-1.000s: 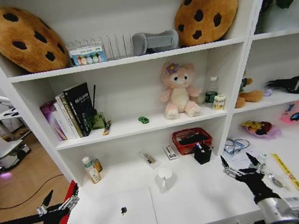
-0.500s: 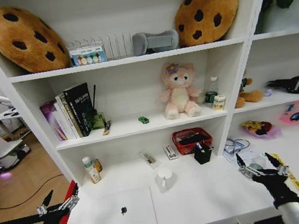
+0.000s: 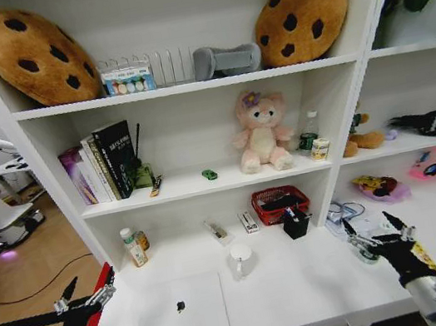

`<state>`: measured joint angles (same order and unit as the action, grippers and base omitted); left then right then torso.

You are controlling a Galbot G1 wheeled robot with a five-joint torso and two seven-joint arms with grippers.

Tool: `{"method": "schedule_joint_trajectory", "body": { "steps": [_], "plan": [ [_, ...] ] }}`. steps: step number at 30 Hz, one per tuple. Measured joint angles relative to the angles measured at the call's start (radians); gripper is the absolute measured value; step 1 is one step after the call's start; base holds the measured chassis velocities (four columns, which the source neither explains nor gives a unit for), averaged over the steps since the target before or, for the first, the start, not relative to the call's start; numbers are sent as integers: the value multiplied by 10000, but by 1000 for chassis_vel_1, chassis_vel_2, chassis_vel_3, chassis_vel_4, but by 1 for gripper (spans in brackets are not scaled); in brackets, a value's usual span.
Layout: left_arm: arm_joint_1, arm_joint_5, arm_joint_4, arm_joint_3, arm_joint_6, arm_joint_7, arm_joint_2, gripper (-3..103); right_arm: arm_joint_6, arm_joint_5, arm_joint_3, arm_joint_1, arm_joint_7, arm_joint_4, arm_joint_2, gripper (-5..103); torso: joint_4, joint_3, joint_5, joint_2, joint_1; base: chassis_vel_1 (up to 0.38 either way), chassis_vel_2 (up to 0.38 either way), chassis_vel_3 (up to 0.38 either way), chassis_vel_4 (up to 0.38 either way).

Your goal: Organize the objects on the table.

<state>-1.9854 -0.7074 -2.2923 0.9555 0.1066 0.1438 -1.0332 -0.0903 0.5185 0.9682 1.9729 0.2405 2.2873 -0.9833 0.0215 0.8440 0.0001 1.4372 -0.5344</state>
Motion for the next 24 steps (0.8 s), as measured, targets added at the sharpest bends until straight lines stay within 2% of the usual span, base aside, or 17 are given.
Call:
{"method": "schedule_joint_trajectory", "body": {
  "steps": [12,16,20,24],
  "plan": [
    [0,0,0,0,0,1,0,100,58,-343,-436,14,-14,-20,-422,100,2,-1,-3,0,0,-12,-7,11,7],
    [0,0,0,0,0,0,0,100,21,-338,-523,47,-30,14,-617,100,4,-1,0,0,0,-120,-119,125,115],
    [0,0,0,0,0,1,0,100,6,-310,-590,47,-41,84,-733,100,-4,-1,0,1,1,-193,-195,197,195],
    [0,0,0,0,0,0,0,100,-1,-306,-650,23,-52,160,-813,100,5,0,-3,-1,0,-234,-252,225,234]
  ]
}}
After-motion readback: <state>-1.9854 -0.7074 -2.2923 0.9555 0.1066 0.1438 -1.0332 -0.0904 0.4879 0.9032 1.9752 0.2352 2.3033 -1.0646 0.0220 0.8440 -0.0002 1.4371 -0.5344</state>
